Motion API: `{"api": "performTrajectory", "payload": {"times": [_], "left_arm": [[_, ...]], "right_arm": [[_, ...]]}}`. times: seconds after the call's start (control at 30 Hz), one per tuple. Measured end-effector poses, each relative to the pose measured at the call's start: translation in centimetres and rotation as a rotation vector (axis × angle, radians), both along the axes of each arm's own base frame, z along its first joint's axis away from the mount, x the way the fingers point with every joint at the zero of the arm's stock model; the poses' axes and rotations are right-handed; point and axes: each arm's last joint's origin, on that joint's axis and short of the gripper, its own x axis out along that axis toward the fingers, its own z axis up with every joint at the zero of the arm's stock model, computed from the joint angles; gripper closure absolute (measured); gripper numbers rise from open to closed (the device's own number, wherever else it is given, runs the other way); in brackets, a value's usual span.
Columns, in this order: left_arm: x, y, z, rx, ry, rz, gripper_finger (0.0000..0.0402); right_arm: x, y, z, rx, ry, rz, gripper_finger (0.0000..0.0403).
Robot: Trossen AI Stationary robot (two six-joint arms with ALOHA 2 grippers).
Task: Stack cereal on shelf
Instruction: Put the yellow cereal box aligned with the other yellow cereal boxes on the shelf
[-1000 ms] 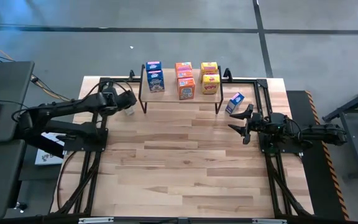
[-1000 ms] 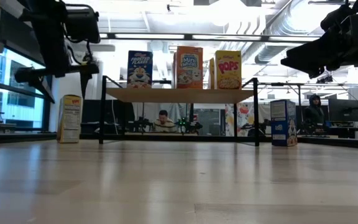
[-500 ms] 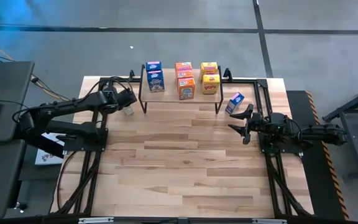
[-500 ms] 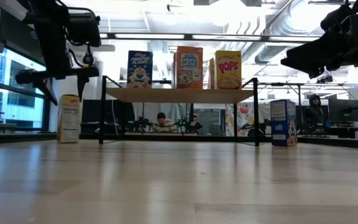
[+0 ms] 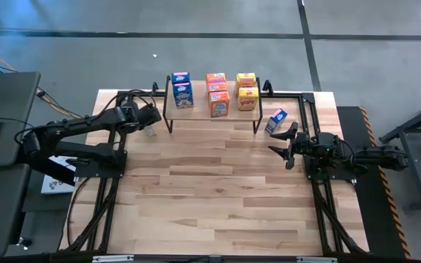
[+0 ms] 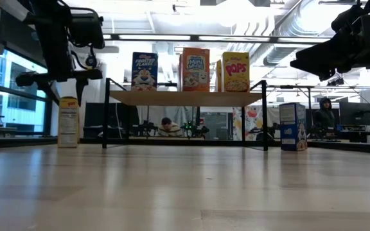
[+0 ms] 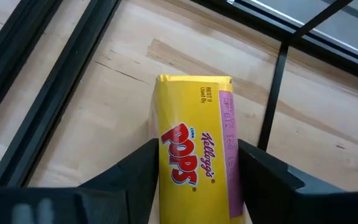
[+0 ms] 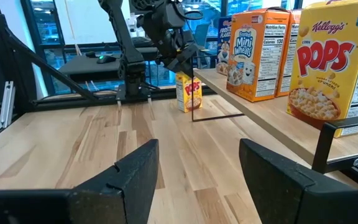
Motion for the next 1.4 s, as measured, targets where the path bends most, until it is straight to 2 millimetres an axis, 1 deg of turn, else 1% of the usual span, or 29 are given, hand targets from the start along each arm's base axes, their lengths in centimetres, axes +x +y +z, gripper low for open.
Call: {"api": "performTrajectory", "payload": {"times": [0.1, 0.2, 0.47, 0.57, 0.73, 0.9, 1.07, 1.23, 1.4], "left_arm": [[0.0, 0.0, 0.0, -0.012, -0.001, -0.014, 0.0219], [0.0, -0.4, 0.2, -0.021, 0.013, -0.068, 0.0223], [-1.1, -2.8, 1.7, 0.018, -0.025, -0.184, 0.0224], [-1.5, -3.7, 2.4, 0.038, -0.037, -0.297, 0.0224], [-1.8, -5.2, 3.1, 0.005, -0.068, -0.521, 0.0224], [-1.7, -6.4, 3.3, -0.002, -0.095, -0.639, 0.0224], [-0.4, -7.4, 3.9, 0.071, -0.161, -0.785, 0.0224], [1.8, -8.0, 4.6, 0.2, -0.217, -0.933, 0.0224], [4.2, -8.1, 4.8, 0.328, -0.229, -1.051, 0.0224]], "right_arm": [[0.0, 0.0, 0.0, 0.0, 0.0, 0.0, 0.0187], [0.0, 0.0, 0.0, 0.0, 0.0, 0.0, 0.0187], [0.0, 0.0, 0.0, 0.0, 0.0, 0.001, 0.0187], [0.0, 0.0, 0.0, 0.0, 0.0, 0.001, 0.0187], [0.0, 0.0, 0.0, 0.0, 0.0, 0.002, 0.0187], [0.0, 0.0, 0.0, 0.0, 0.0, 0.005, 0.0187], [0.0, 0.0, 0.0, 0.0, 0.0, 0.004, 0.0187], [0.0, 0.0, 0.0, 0.0, 0.0, 0.004, 0.0187], [0.0, 0.0, 0.0, 0.0, 0.0, 0.004, 0.0187]]}}
